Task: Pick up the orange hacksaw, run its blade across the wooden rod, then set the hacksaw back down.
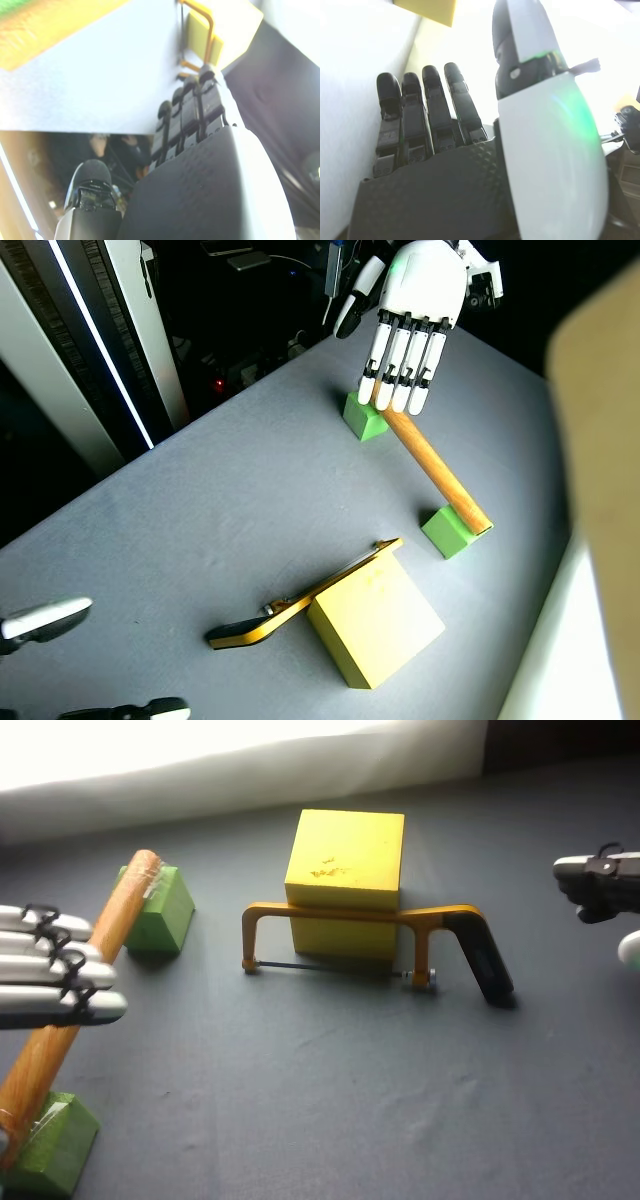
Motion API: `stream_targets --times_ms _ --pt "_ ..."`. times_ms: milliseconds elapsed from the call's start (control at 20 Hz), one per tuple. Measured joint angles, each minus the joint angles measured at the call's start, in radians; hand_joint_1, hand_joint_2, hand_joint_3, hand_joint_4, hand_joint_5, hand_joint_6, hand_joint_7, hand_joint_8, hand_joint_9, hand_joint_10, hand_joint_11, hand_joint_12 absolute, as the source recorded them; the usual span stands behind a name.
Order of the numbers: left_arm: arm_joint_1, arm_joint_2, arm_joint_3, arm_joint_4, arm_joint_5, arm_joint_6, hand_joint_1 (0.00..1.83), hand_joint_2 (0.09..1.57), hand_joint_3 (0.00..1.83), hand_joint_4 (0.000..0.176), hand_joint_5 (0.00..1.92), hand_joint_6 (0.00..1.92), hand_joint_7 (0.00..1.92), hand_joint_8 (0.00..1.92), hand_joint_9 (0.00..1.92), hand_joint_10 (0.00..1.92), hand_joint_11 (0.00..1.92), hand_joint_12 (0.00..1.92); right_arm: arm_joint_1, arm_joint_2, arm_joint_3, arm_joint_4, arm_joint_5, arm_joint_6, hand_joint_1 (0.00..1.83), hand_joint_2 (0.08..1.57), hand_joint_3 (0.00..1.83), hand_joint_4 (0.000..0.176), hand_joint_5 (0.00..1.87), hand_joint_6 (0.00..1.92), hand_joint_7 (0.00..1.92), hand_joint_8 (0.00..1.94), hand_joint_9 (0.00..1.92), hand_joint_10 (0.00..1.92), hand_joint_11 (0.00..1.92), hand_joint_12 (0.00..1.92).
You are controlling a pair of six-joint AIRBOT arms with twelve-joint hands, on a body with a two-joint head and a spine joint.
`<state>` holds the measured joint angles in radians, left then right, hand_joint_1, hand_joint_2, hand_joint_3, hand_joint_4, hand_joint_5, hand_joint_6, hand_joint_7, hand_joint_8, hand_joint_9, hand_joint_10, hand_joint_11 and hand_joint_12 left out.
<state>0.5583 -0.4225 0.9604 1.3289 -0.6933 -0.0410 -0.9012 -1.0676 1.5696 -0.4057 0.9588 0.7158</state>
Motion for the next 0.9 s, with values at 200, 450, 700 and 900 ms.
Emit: stream_targets --times_ms 200,450,700,900 --pt "0.024 0.026 -0.028 0.018 0.027 -0.025 0.0 1.3 0.0 0.0 0.06 0.0 0.06 0.0 0.04 0.0 0.0 0.0 0.028 -0.046 0.056 0.003 0.006 0.003 0.79 1.06 0.0 0.0 0.19 0.0 0.19 0.0 0.21 0.0 0.0 0.81" --pt "0.03 0.085 -0.078 0.014 0.051 -0.055 0.01 1.3 0.0 0.0 0.06 0.0 0.06 0.01 0.04 0.0 0.01 0.01 0.064 -0.09 0.087 0.001 0.001 0.002 0.75 1.07 0.0 0.0 0.19 0.0 0.19 0.0 0.2 0.0 0.0 0.8" --pt "0.02 0.139 -0.126 0.109 0.089 -0.152 0.0 1.3 0.0 0.0 0.04 0.0 0.01 0.0 0.0 0.0 0.0 0.0 0.095 -0.12 0.08 -0.001 0.003 -0.02 0.8 1.05 0.0 0.0 0.2 0.0 0.21 0.0 0.21 0.0 0.0 0.8" --pt "0.031 0.14 -0.129 0.184 0.115 -0.203 0.0 1.3 0.0 0.0 0.06 0.01 0.03 0.01 0.01 0.0 0.0 0.0 0.095 -0.133 0.08 0.002 -0.002 0.002 0.83 1.04 0.0 0.0 0.2 0.0 0.21 0.0 0.21 0.01 0.0 0.83"
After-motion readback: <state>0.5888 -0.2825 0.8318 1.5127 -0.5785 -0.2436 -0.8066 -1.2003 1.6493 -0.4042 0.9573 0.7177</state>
